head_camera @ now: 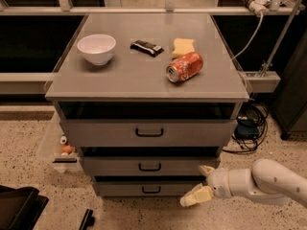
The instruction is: Open middle drawer
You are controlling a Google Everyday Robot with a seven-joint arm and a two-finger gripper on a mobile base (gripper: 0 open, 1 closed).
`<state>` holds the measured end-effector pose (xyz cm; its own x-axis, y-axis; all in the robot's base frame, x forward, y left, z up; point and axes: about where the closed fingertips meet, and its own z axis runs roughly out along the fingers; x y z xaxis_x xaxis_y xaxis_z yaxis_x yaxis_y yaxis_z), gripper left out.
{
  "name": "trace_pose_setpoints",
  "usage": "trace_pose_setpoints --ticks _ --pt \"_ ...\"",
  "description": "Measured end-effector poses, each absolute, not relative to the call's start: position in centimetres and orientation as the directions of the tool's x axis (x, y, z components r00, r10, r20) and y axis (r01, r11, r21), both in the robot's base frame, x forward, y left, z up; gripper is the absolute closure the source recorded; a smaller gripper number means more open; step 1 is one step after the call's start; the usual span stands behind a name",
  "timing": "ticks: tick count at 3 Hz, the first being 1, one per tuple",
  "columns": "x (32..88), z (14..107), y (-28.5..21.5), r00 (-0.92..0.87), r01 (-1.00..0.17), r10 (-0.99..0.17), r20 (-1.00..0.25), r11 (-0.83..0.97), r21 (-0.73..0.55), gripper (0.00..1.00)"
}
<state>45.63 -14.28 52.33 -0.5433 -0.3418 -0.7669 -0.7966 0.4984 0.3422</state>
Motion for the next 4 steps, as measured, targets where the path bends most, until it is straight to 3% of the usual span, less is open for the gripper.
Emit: trace_pose_setpoints --ticks 2,4 --pt "46.2 50.9 -14.1 -0.567 -0.770 -0.326 -0.756 0.535 0.347 0.00" --pt "53.5 50.7 -15.8 -0.471 -0.779 -0.366 -0.803 0.599 0.184 0.00"
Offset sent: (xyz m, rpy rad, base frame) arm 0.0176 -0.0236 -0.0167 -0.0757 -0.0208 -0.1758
